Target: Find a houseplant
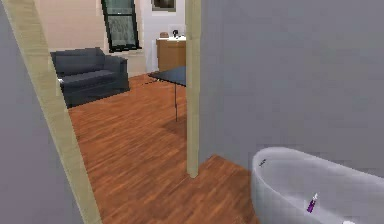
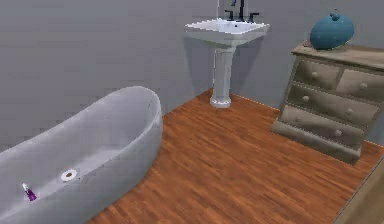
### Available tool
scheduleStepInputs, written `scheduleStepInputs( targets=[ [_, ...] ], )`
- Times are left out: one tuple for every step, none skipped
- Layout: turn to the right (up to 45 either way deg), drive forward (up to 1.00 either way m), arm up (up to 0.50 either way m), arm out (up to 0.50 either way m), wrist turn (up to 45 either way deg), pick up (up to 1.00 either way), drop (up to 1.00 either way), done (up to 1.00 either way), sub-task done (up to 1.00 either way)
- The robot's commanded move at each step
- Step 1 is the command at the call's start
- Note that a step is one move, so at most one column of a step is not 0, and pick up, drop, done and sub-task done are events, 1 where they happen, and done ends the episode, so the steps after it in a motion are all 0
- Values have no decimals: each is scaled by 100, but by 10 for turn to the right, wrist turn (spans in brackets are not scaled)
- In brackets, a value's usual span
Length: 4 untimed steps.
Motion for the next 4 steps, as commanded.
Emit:
scheduleStepInputs(
  targets=[
    [-30, 0, 0, 0, 0, 0, 0, 0, 0],
    [0, 100, 0, 0, 0, 0, 0, 0, 0],
    [0, 5, 0, 0, 0, 0, 0, 0, 0],
    [-240, 0, 0, 0, 0, 0, 0, 0, 0]
  ],
)
